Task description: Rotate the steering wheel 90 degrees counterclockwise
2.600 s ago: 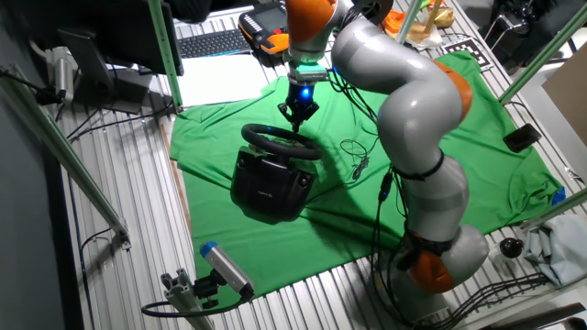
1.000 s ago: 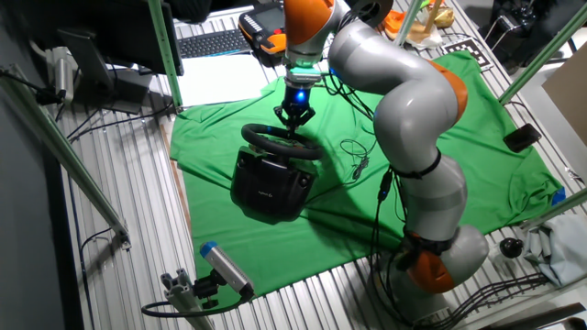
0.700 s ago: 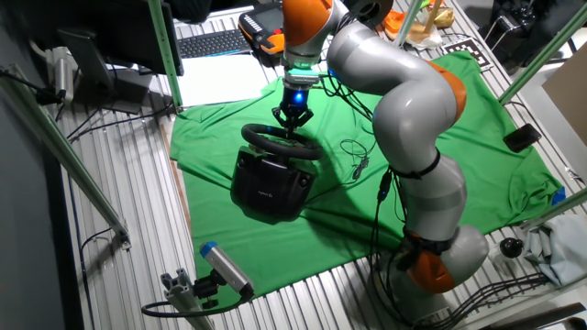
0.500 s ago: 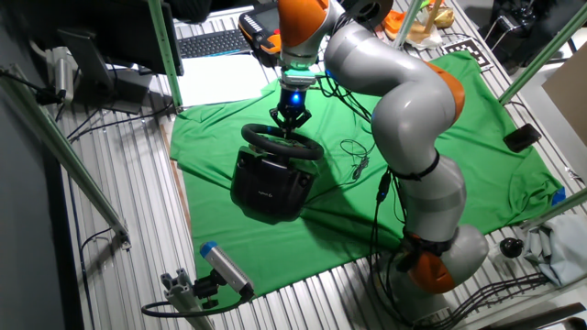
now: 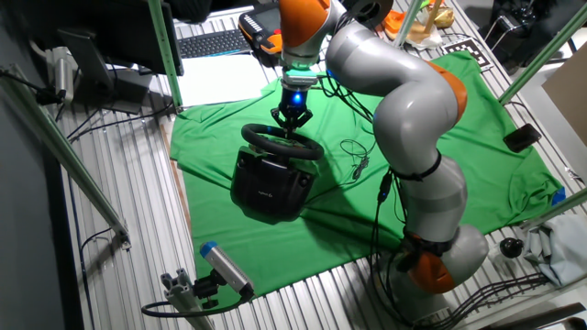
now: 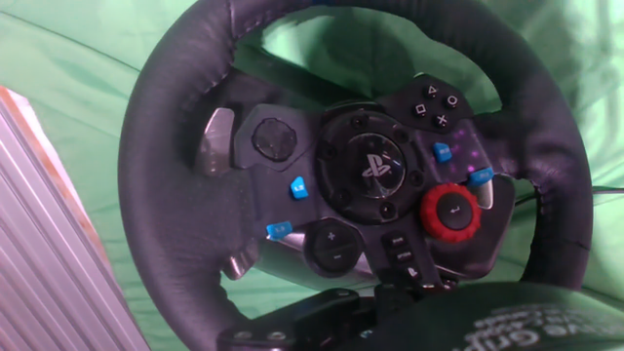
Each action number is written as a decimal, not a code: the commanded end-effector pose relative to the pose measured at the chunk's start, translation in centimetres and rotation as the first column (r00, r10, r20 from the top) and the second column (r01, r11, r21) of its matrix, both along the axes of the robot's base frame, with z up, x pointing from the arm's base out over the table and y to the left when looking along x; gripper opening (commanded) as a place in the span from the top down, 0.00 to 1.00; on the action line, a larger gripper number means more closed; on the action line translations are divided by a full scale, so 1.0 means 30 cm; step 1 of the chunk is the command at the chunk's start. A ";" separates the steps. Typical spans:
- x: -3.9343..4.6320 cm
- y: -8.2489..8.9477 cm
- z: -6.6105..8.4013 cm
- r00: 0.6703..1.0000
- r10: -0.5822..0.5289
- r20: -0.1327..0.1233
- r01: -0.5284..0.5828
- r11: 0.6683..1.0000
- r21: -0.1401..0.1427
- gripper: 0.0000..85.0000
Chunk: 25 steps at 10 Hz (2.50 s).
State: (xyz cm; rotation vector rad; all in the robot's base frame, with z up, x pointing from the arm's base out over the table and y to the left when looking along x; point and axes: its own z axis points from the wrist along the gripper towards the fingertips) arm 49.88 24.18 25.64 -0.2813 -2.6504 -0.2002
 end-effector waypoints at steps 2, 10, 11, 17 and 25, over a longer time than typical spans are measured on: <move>0.000 0.000 0.000 1.000 -0.009 0.001 0.009 1.000 -0.001 1.00; 0.000 0.000 0.000 0.995 -0.087 0.055 0.089 0.996 -0.022 1.00; 0.000 0.000 0.000 0.993 -0.096 0.063 0.098 0.995 -0.023 1.00; -0.059 0.036 0.003 0.991 -0.125 0.053 0.128 0.991 -0.049 1.00; -0.083 0.057 -0.043 0.990 -0.122 0.065 0.126 0.990 -0.067 1.00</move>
